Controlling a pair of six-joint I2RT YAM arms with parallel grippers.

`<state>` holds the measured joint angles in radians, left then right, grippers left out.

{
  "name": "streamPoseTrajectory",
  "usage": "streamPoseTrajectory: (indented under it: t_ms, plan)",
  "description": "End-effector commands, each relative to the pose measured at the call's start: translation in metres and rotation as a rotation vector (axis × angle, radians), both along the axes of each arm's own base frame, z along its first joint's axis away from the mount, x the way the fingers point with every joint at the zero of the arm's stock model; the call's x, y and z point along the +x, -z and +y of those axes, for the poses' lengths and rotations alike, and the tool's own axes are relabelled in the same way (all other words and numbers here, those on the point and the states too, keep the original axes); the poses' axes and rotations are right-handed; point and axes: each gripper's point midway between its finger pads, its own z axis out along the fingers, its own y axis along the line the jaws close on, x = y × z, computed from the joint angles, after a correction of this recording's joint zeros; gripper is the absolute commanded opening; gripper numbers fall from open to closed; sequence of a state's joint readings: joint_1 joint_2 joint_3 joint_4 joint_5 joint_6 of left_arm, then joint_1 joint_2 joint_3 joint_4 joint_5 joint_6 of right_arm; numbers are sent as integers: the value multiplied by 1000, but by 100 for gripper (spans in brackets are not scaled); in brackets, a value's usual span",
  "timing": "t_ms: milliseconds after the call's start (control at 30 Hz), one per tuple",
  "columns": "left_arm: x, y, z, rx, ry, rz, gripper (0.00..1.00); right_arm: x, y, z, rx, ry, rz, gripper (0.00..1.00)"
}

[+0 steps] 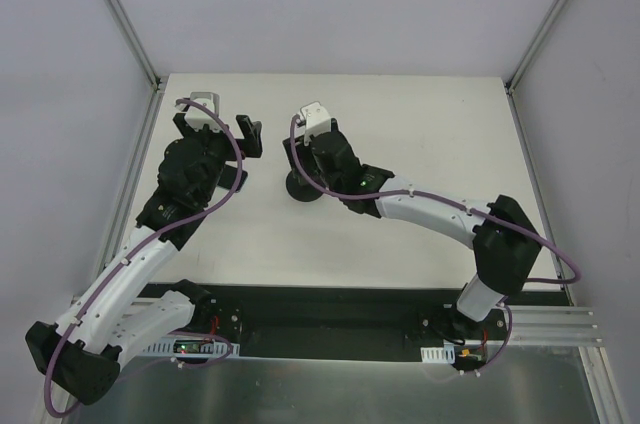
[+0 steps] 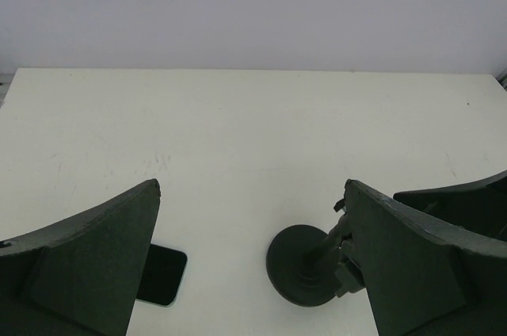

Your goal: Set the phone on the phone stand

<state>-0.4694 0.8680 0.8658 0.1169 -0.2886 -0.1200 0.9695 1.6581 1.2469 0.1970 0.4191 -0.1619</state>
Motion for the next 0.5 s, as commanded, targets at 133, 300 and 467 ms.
streamPoseTrajectory:
  t_ms: [133, 300, 467]
  plan:
    - [-4, -12, 0, -36, 15, -36, 98, 11, -47, -35, 3, 168, -127, 1]
    - [-2, -10, -1, -34, 18, -28, 98, 8, -71, -70, 29, 368, -167, 1]
    - [-1, -9, -3, -32, 23, -24, 98, 0, -87, -141, 13, 724, -199, 1]
